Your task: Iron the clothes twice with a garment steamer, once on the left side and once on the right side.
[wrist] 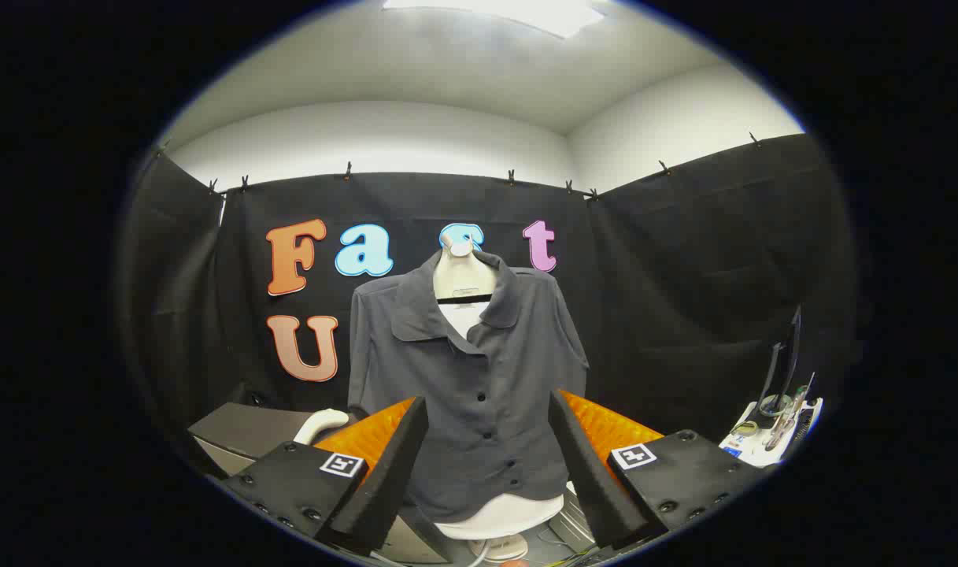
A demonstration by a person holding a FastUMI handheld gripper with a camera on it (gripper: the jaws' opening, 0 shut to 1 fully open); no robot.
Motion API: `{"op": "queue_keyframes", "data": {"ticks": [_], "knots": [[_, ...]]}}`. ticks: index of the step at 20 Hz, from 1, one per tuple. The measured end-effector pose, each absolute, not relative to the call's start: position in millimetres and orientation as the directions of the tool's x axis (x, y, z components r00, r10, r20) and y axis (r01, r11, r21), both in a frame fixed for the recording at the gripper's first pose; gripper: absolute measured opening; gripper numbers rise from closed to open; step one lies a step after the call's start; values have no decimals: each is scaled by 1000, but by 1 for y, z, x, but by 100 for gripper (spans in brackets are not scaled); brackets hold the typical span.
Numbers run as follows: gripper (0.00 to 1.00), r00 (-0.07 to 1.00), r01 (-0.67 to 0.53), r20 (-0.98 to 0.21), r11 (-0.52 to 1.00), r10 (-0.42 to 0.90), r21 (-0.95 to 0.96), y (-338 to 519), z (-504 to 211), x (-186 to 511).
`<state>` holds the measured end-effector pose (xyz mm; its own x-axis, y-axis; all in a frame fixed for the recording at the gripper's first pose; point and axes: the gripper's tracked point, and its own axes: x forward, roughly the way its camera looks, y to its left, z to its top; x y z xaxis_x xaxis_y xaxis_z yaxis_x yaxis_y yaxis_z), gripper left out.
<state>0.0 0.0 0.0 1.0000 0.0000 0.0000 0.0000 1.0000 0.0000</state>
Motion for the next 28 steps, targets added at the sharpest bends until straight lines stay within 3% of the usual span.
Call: {"op": "queue_keyframes", "data": {"ticks": [8,20,28], "knots": [[98,1000,-16,-17,1000,17,8,-1,-9,10],[98,981,-191,-28,981,191,30,-64,-9,29],[98,967,-240,-68,969,244,62,-112,-24,25]]}}
